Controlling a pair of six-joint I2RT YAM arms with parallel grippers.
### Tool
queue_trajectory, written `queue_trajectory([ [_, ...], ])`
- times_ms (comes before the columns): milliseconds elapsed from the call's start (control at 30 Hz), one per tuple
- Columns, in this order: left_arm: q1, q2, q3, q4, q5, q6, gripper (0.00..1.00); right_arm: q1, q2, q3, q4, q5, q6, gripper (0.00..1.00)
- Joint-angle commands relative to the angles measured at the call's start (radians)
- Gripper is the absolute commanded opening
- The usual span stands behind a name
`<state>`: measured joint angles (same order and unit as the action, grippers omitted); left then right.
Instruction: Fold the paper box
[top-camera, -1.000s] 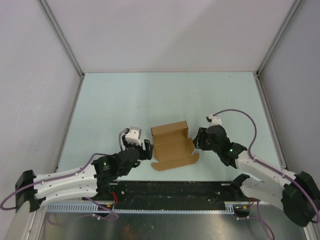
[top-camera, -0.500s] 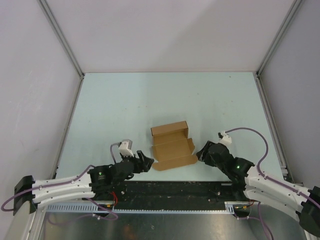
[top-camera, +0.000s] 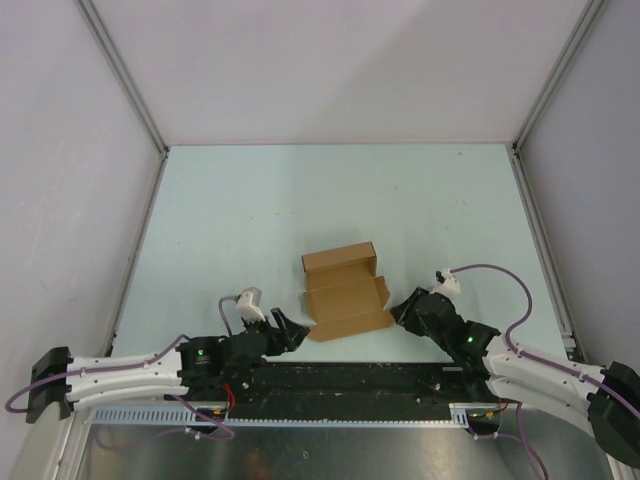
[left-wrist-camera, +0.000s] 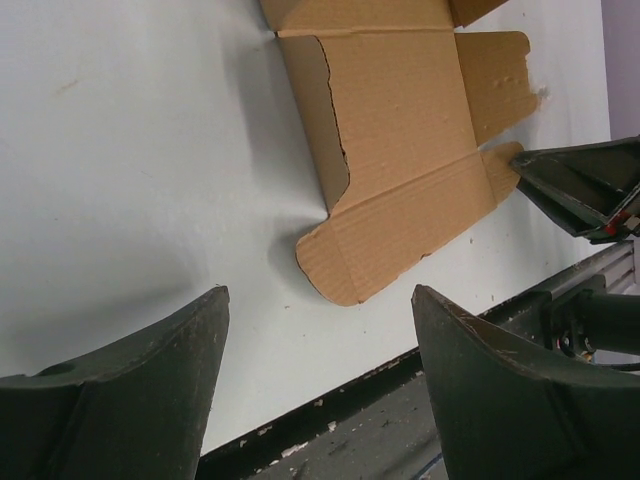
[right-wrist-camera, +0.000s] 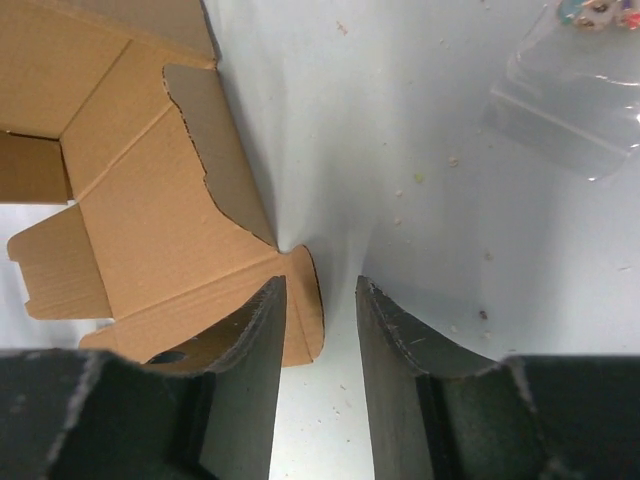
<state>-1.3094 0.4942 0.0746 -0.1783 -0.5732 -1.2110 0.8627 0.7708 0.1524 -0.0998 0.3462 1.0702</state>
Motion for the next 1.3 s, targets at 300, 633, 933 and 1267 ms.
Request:
queue_trajectory([
  [300, -0.019, 0.006, -0.012, 0.017, -0.039, -0.073, 0.8, 0.006, 0.002, -0.091, 0.16, -0.035, 0.019, 0.26],
  [633, -0.021, 0.043, 0.005, 0.019, -0.059, -0.073, 0.78, 0.065, 0.021, -0.079, 0.193, 0.023, -0.018, 0.06],
  [933, -0.027, 0.121, 0.028, 0.023, -0.108, -0.101, 0.64, 0.15, 0.042, -0.062, 0.207, 0.12, 0.045, 0.0],
  [1267, -0.028, 0.292, -0.001, 0.249, -0.128, -0.13, 0.56, 0.167, 0.05, -0.056, 0.206, 0.132, 0.051, 0.0],
])
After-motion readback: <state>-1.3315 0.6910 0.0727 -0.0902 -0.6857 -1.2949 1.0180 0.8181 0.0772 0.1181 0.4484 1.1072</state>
